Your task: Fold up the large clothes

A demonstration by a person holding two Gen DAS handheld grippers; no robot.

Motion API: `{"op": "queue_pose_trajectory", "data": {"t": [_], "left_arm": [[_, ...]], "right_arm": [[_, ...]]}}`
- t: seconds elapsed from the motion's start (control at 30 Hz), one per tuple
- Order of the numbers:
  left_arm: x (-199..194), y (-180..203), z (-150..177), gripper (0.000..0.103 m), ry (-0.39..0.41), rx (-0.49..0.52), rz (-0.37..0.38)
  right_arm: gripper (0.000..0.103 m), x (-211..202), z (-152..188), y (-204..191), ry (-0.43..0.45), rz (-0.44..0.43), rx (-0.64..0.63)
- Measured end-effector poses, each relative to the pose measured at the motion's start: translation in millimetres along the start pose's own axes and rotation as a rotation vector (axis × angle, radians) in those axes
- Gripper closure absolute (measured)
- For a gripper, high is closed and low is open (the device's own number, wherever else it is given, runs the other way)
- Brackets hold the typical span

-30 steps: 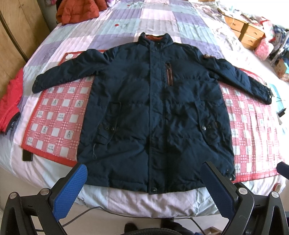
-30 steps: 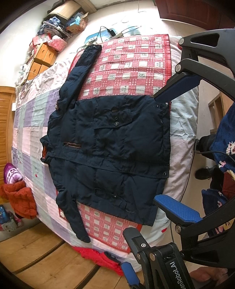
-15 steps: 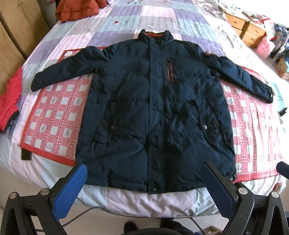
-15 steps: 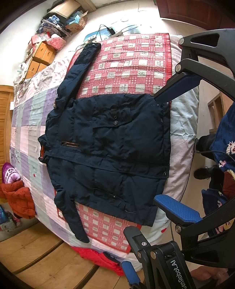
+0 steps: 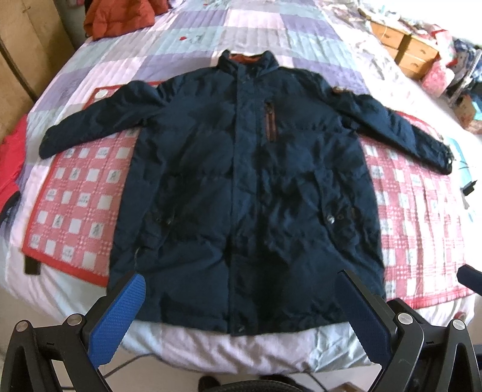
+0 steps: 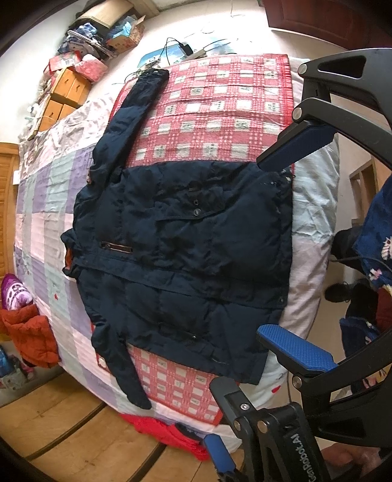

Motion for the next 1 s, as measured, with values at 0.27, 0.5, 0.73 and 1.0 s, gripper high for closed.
{"op": "queue_pose_trajectory", "data": {"t": [0.27,0.5,0.73,1.0], "left_arm": [[49.5,-9.6,-22.8,0.0,0.151,-0.001,0.026],[191.9,-22.1,-12.6,0.0,0.041,0.038,0.007],[321.9,-20.7,19.9,0.0,-0.039,0.132,-0.031],[323.4,-93.6,89.8,0.0,0.026,0.19,0.015]], "right_arm": [[0.0,21.4,-30.4,30.1,0.182,0.05,-0.145],[0.0,135.3,-21.5,83.1,0.008,0.122,-0.025],[0.0,267.2,-12.5,76.3,-0.062,0.092,-0.108],[0.0,250.5,69.8,119.5,-0.016,0.076,-0.229]]}}
Point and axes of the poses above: each gripper's, at about its wrist camera, not at the fingertips, and x roughly the way its jaws point, y to its right, z to its underside, the point moved 6 cm from there along x, roughly the way its jaws point, and after that the axes turned 10 degrees about -z, right-handed, at the moved point
